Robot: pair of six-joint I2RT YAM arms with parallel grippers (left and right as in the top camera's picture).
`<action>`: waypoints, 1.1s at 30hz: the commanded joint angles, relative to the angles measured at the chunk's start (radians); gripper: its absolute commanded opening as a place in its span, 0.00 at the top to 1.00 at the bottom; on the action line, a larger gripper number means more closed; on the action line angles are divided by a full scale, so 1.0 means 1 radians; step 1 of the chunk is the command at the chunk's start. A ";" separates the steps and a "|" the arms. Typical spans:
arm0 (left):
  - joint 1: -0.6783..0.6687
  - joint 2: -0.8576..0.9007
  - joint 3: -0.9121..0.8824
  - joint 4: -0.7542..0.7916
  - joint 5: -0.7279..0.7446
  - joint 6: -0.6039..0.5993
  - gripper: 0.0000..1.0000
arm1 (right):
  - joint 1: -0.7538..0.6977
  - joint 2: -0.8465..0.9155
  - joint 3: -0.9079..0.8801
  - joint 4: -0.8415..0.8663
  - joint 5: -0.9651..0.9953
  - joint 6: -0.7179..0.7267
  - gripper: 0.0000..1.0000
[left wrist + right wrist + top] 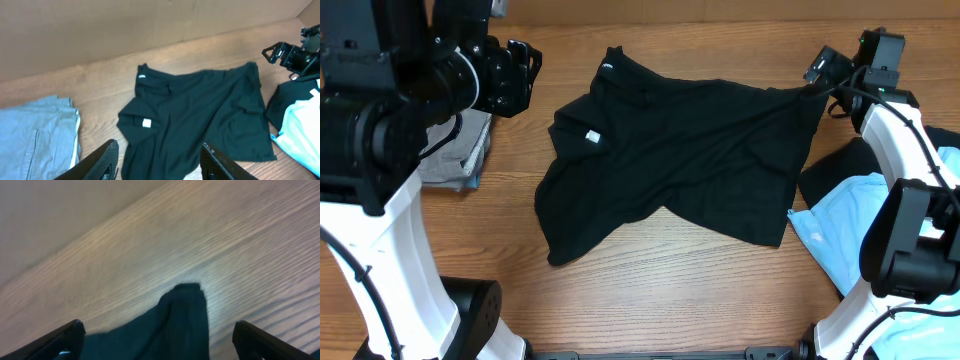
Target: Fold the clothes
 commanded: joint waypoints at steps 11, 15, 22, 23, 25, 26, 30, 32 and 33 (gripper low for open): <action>-0.006 0.048 -0.469 -0.002 -0.101 0.022 0.59 | 0.011 -0.337 0.014 -0.394 -0.389 0.022 0.06; -0.023 0.156 -0.675 0.053 -0.050 0.069 0.62 | 0.037 -0.411 0.014 -0.612 -0.401 0.060 0.07; -0.088 0.332 -0.858 0.312 -0.064 0.164 0.63 | 0.074 -0.402 -0.017 -0.749 -0.389 0.051 0.07; -0.118 0.380 -0.864 0.386 -0.128 0.164 0.62 | 0.076 -0.402 -0.026 -0.750 -0.389 0.049 0.07; -0.159 0.424 -0.864 0.455 -0.204 0.164 0.63 | 0.076 -0.402 -0.036 -0.748 -0.389 0.048 0.07; -0.181 0.442 -0.864 0.486 -0.256 0.164 0.64 | 0.076 -0.401 -0.041 -0.747 -0.388 0.048 0.07; -0.266 0.500 -0.864 0.574 -0.479 0.146 0.63 | 0.076 -0.401 -0.063 -0.758 -0.352 0.048 0.07; -0.282 0.520 -0.864 0.581 -0.527 0.123 0.63 | 0.076 -0.401 -0.064 -0.771 -0.335 0.049 0.06; -0.285 0.525 -0.864 0.580 -0.529 0.122 0.63 | 0.076 -0.401 -0.064 -0.775 -0.328 0.049 0.06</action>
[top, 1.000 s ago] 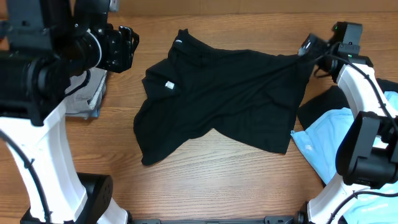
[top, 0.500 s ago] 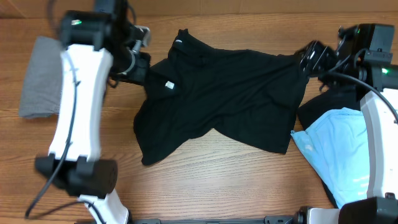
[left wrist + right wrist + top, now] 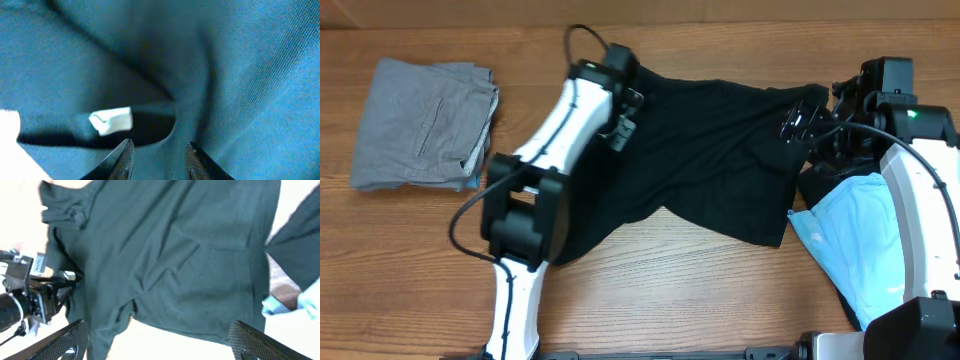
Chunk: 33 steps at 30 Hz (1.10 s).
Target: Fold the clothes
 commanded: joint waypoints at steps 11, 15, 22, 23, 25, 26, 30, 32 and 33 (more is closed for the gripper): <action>-0.024 0.069 -0.001 -0.045 -0.229 -0.019 0.94 | 0.004 -0.005 -0.006 -0.002 0.047 -0.002 0.03; -0.015 0.061 0.032 -0.126 -0.369 -0.104 0.96 | 0.004 -0.005 -0.006 -0.004 0.072 -0.002 0.03; 0.033 0.060 0.171 -0.231 -0.100 -0.018 0.77 | 0.004 -0.005 -0.006 -0.010 0.082 -0.002 0.03; 0.031 0.060 0.170 -0.227 -0.035 0.039 0.66 | 0.004 -0.005 -0.006 -0.009 0.082 -0.002 0.03; 0.018 0.061 0.156 -0.210 -0.004 0.094 0.46 | 0.004 -0.005 -0.006 -0.010 0.082 -0.002 0.03; 0.004 0.061 0.140 -0.195 0.002 0.132 0.39 | 0.004 -0.005 -0.006 -0.013 0.083 -0.002 0.03; -0.018 0.061 0.085 -0.161 0.050 0.224 0.32 | 0.004 -0.005 -0.006 -0.016 0.110 -0.003 0.02; -0.018 0.061 0.072 -0.160 0.049 0.247 0.32 | 0.004 -0.005 -0.006 -0.019 0.119 -0.002 0.02; -0.018 0.061 0.065 -0.159 0.044 0.254 0.32 | 0.004 -0.005 -0.006 -0.021 0.122 -0.002 0.02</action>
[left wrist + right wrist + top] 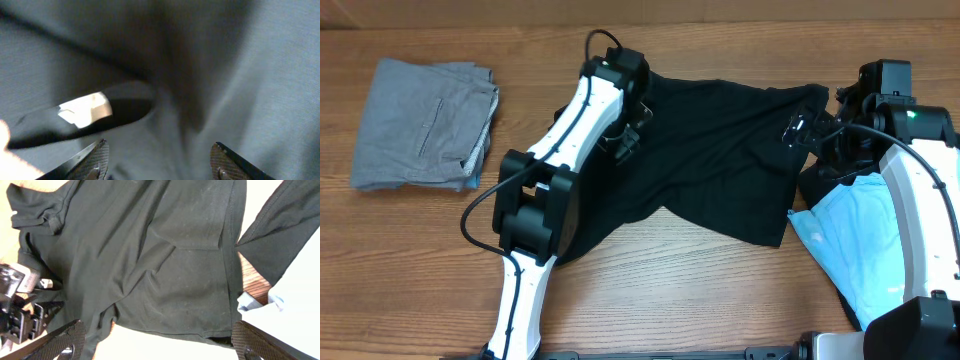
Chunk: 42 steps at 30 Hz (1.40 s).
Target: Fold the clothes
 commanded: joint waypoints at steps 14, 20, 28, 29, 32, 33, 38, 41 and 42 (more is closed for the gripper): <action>0.022 0.000 -0.076 0.082 -0.278 -0.074 0.89 | 0.004 -0.005 -0.004 -0.005 0.033 -0.003 0.02; 0.025 0.000 -0.076 0.097 -0.136 -0.034 0.37 | 0.004 -0.005 -0.004 -0.008 0.034 -0.003 0.02; 0.019 0.000 -0.076 0.103 -0.003 0.087 0.20 | 0.004 -0.005 -0.004 -0.014 0.042 -0.003 0.02; 0.023 0.000 -0.076 0.101 -0.003 0.087 0.28 | 0.004 -0.005 -0.004 -0.016 0.042 -0.003 0.02; 0.033 0.000 -0.076 0.093 -0.003 0.084 0.62 | 0.004 -0.005 -0.004 -0.016 0.042 -0.003 0.02; 0.037 0.000 -0.076 0.091 -0.003 0.083 0.67 | 0.004 -0.005 -0.004 -0.016 0.045 -0.003 0.02; 0.057 -0.001 -0.074 0.052 -0.097 0.018 0.96 | 0.004 -0.005 -0.004 -0.031 0.076 -0.003 0.02; 0.071 -0.001 -0.050 0.009 -0.187 -0.079 0.96 | 0.004 -0.005 -0.004 -0.030 0.078 -0.002 0.02; 0.081 -0.002 -0.031 -0.012 -0.187 -0.112 0.96 | 0.004 -0.005 -0.004 -0.030 0.078 -0.002 0.02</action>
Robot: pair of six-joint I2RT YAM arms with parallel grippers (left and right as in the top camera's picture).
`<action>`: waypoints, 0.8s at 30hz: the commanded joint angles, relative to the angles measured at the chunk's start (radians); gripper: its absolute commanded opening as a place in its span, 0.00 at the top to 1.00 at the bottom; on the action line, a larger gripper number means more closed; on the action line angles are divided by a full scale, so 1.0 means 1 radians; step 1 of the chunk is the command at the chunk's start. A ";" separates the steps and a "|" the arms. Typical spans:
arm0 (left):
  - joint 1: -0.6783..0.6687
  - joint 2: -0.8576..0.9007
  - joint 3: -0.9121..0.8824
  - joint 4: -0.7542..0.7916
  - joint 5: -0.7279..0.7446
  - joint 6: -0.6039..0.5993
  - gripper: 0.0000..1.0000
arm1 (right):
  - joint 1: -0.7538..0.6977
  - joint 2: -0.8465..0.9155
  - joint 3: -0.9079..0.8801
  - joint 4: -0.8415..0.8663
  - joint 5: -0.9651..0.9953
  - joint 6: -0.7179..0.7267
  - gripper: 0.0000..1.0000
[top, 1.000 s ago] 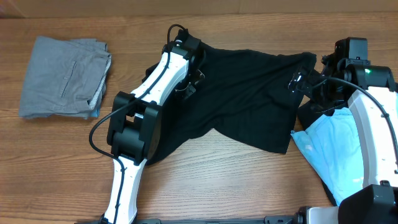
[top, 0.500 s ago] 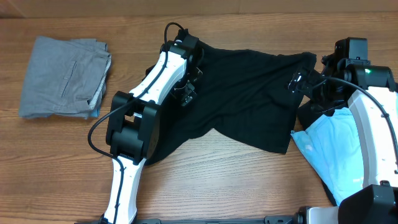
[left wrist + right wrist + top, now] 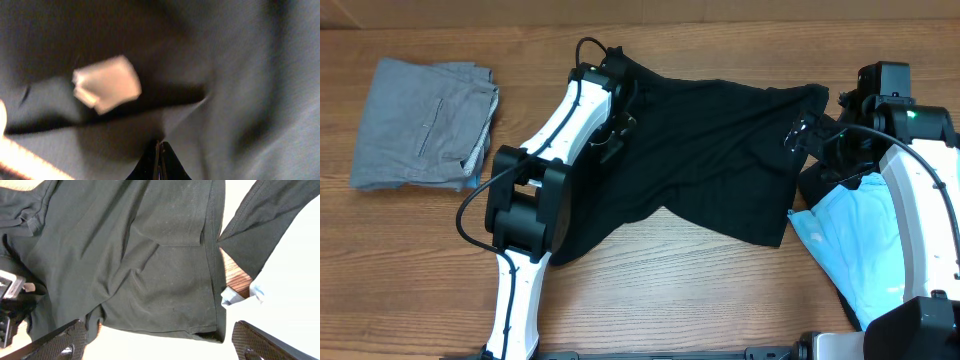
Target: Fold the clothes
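A black shirt (image 3: 700,150) lies spread and rumpled across the middle of the table. My left gripper (image 3: 613,133) is down on its upper left part, near the collar. In the left wrist view that gripper (image 3: 157,146) is shut, pinching a fold of the black fabric (image 3: 240,75) just below a white label (image 3: 106,82). My right gripper (image 3: 802,135) hangs above the shirt's right edge. It (image 3: 160,345) stands wide open with nothing between its fingers, looking down on the shirt (image 3: 125,255).
A folded grey garment (image 3: 420,120) lies at the far left. At the right edge a light blue garment (image 3: 860,235) lies on another dark one (image 3: 835,165), next to the shirt's right hem. Bare wood runs along the table's front.
My left gripper was open over the fabric by the white label; it is now shut on a fold there and sits slightly further left. The right gripper has hardly moved.
At first my left arm was raised at the left, gripper open, and my right gripper was at the shirt's far right corner. Then the left gripper was down by the collar, open, and the right was raised over the right edge. Now the left pinches the fabric.
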 commanded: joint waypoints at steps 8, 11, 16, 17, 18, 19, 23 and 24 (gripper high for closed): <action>0.122 -0.002 0.195 -0.096 0.160 -0.064 0.66 | 0.004 -0.005 -0.004 0.008 0.018 -0.003 0.02; 0.118 -0.002 0.190 -0.106 0.315 0.073 0.38 | 0.004 -0.005 -0.004 0.014 0.018 -0.002 0.02; 0.081 0.004 0.145 -0.095 0.342 0.200 0.26 | 0.004 -0.005 -0.004 0.010 0.018 -0.003 0.02; 0.076 0.006 0.138 -0.089 0.342 0.205 0.26 | 0.004 -0.005 -0.004 0.010 0.018 -0.003 0.02; 0.071 0.007 0.125 -0.078 0.341 0.206 0.25 | 0.004 -0.005 -0.004 0.010 0.018 -0.003 0.02; 0.068 0.007 0.117 -0.072 0.340 0.207 0.24 | 0.004 -0.005 -0.004 0.010 0.018 -0.003 0.02; 0.064 0.007 0.066 -0.046 0.338 0.229 0.26 | 0.004 -0.005 -0.004 0.011 0.018 -0.003 0.02; 0.065 0.007 0.056 -0.038 0.333 0.228 0.28 | 0.004 -0.005 -0.004 0.011 0.018 -0.003 0.02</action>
